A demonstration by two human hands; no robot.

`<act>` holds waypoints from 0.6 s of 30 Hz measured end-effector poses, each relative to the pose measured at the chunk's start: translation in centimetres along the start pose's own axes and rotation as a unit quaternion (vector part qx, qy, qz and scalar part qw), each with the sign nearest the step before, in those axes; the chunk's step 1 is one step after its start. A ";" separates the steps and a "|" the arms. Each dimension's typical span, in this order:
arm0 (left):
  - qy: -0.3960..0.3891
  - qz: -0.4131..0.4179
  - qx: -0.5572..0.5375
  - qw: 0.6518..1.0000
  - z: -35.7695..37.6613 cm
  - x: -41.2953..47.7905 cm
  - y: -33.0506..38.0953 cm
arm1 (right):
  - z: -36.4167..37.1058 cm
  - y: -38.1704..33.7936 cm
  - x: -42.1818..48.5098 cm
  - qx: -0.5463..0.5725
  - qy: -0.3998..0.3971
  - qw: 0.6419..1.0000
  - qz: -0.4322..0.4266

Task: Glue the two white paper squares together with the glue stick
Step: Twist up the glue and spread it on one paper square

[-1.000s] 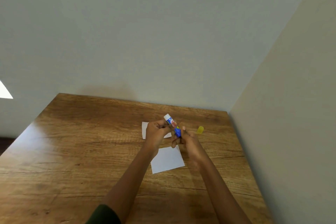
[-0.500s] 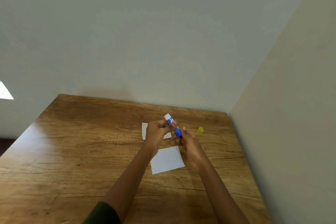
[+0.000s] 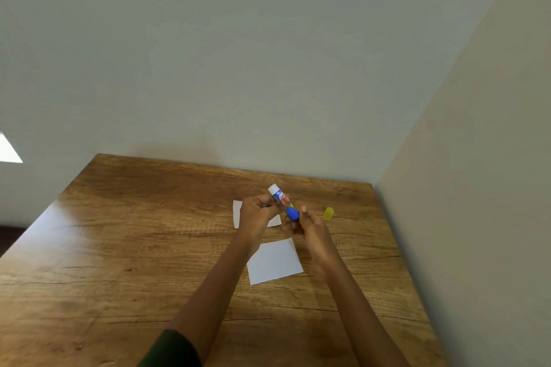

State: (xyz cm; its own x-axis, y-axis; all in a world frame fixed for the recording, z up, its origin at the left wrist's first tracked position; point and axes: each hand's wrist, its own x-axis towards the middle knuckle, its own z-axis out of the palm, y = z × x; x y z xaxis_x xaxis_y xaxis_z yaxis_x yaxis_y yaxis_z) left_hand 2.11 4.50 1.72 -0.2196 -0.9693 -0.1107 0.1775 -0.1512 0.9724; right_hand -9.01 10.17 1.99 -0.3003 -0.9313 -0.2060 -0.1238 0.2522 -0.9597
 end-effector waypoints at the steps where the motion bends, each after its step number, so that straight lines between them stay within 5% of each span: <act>1: 0.002 0.000 0.000 1.000 0.0 0.0 0.0 | 0.0 0.1 0.0 -0.002 -0.006 1.000 -0.008; 18: 0.005 -0.003 -0.010 1.000 -0.2 0.0 0.0 | 0.3 0.6 0.1 -0.021 -0.019 0.998 -0.061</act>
State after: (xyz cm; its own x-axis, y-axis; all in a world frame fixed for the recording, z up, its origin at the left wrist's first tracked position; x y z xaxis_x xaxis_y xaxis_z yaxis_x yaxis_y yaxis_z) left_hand 2.31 4.49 1.69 -0.2120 -0.9700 -0.1193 0.1959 -0.1618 0.9672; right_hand -8.86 10.17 1.36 -0.2442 -0.9649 -0.0963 -0.1972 0.1466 -0.9693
